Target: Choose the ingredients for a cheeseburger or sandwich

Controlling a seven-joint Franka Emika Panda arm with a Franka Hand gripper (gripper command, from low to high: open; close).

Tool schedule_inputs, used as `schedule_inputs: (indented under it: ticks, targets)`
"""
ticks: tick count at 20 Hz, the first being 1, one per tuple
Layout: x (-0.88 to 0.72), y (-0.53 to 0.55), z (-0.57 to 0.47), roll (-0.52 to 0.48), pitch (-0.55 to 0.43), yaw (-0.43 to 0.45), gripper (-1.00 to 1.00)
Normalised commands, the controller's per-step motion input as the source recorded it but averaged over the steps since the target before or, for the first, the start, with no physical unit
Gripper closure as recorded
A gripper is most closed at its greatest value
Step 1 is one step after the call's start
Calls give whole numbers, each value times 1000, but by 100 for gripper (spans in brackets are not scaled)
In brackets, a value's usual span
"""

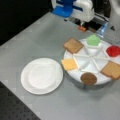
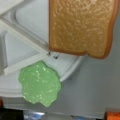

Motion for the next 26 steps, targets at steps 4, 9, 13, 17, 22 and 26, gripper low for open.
schedule_inputs:
  ticks: [4, 9, 13, 17, 22, 26]
  targets:
    - [-13, -317, -311, 424, -27, -13, -100]
    - [-17, -182, -236, 335, -56, -69, -100]
    - [-20, -33, -200, 346, -37, -115, -100]
    - [-15, -36, -304, 402, -68, -61, -100]
    - [22, -118, -352, 395, -122, -31, -100]
    - [35, -209, -364, 264, -125, 11, -100]
